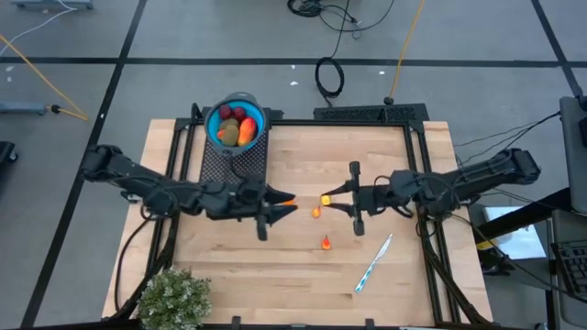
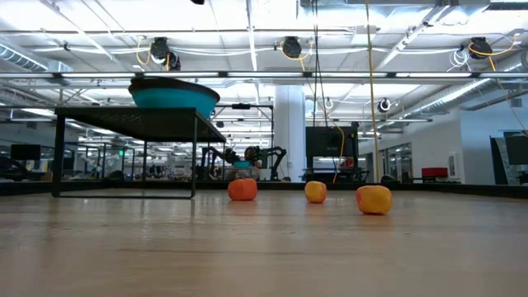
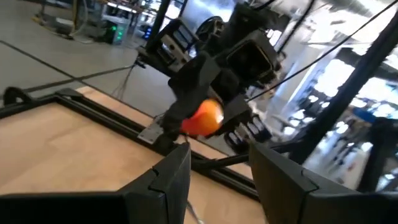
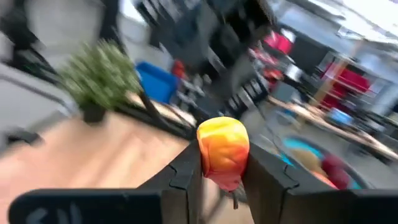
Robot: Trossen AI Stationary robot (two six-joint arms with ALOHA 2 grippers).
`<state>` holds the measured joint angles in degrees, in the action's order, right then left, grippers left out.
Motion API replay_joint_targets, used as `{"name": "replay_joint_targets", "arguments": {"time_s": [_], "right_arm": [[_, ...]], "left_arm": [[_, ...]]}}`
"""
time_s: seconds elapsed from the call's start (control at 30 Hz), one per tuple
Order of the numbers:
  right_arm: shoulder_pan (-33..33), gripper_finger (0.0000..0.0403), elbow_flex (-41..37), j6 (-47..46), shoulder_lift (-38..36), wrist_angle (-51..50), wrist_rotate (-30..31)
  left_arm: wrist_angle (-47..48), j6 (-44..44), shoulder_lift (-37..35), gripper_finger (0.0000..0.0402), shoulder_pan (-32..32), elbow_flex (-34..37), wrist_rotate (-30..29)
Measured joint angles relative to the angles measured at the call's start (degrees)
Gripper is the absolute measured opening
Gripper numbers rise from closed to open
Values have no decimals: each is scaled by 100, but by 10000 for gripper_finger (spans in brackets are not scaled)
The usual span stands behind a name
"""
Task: Pick & Place Fruit
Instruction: Put the right peach into the blue strainer bowl on the shelf
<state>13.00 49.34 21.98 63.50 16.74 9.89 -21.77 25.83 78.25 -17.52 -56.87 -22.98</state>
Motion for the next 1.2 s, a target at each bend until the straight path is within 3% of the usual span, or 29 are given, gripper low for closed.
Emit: {"name": "replay_joint_targets", "arguments": {"time_s": [0.13,0.27,0.5,0.87,1.1,1.2], "right_arm": [[255,89,-2,327,112,-121,973],[482,89,-2,746,304,-182,1823],[667,89,-2,940,631,-162,2726],[703,89,-4,1036,860,-251,2760],[705,89,-7,1024,859,-573,2730],[700,89,-7,956,861,-704,2438]], "left_arm": [[39,-123,331,163,16,-249,-166],[43,359,600,164,83,-392,-168],[48,1366,892,164,223,-453,-306],[47,2799,1354,163,378,-453,-315],[25,2965,1439,163,417,-453,-495],[-11,2867,1439,163,417,-453,-581]]}}
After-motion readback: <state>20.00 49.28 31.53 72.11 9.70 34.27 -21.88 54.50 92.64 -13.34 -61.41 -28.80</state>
